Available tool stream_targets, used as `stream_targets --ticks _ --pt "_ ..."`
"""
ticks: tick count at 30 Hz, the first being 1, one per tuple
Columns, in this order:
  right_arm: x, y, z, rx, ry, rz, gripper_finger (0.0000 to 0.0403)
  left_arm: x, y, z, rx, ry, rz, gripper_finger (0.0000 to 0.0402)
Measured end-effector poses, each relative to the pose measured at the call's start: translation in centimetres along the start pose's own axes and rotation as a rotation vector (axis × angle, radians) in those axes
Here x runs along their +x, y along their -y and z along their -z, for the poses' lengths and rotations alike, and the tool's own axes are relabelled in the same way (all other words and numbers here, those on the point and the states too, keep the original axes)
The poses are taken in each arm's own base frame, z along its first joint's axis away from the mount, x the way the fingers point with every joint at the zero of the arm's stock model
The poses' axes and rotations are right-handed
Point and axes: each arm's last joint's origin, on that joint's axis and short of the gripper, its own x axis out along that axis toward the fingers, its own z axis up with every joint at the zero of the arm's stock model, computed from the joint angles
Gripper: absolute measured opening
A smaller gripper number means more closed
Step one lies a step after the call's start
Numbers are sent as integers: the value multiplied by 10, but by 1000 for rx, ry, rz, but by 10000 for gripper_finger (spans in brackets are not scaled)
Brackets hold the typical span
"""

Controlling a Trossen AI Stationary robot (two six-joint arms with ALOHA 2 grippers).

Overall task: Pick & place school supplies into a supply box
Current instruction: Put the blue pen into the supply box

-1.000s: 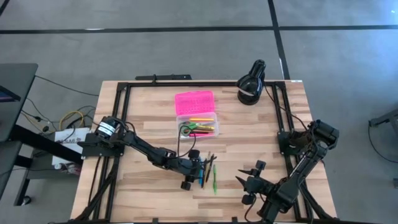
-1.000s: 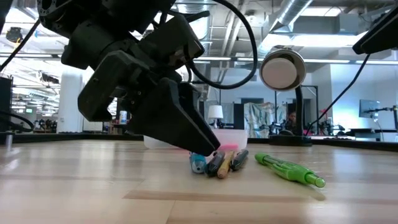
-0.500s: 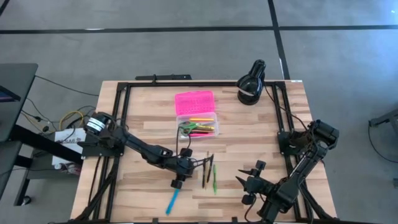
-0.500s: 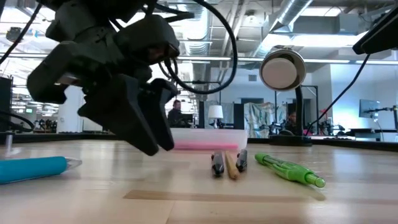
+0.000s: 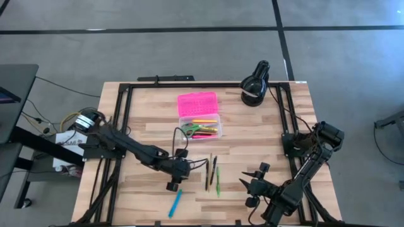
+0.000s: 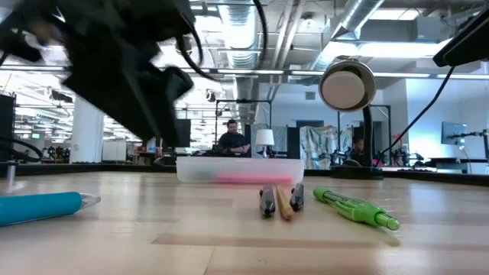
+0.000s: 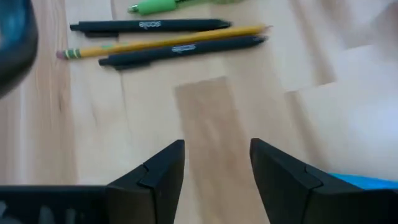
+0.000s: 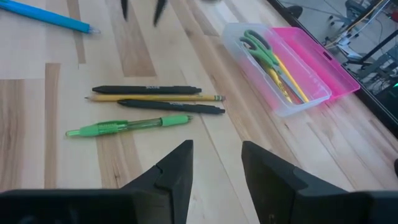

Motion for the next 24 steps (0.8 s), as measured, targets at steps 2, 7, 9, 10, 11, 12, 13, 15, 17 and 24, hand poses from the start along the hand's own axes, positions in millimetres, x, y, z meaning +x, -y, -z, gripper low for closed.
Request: stream_targets --ticks 2,7,9,10,11,12,13,15,17,24 --pt "0 0 0 0 0 0 133 -13 10 0 -65 -10 15 179" --pt "1 1 2 -4 0 3 134 -25 42 7 -232 -35 19 178" --pt "2 1 4 -8 -1 6 133 -28 55 11 -286 -30 24 176" --pt "2 1 4 -10 -1 7 132 -30 61 13 -310 -24 18 173" --pt "3 1 5 -11 -2 8 132 -31 66 15 -325 -15 9 171" --pt "3 2 5 -13 -3 10 132 -33 71 17 -336 -1 -6 168" --pt "3 2 5 -15 -4 11 133 -34 76 18 -345 20 -24 165" --pt "4 2 5 -13 -4 12 132 -37 84 19 -360 64 -45 159" --pt "5 2 5 -10 -5 13 132 -39 89 20 -378 93 -46 152" --pt "5 2 5 -4 -4 10 132 -33 104 22 -395 149 -32 137"
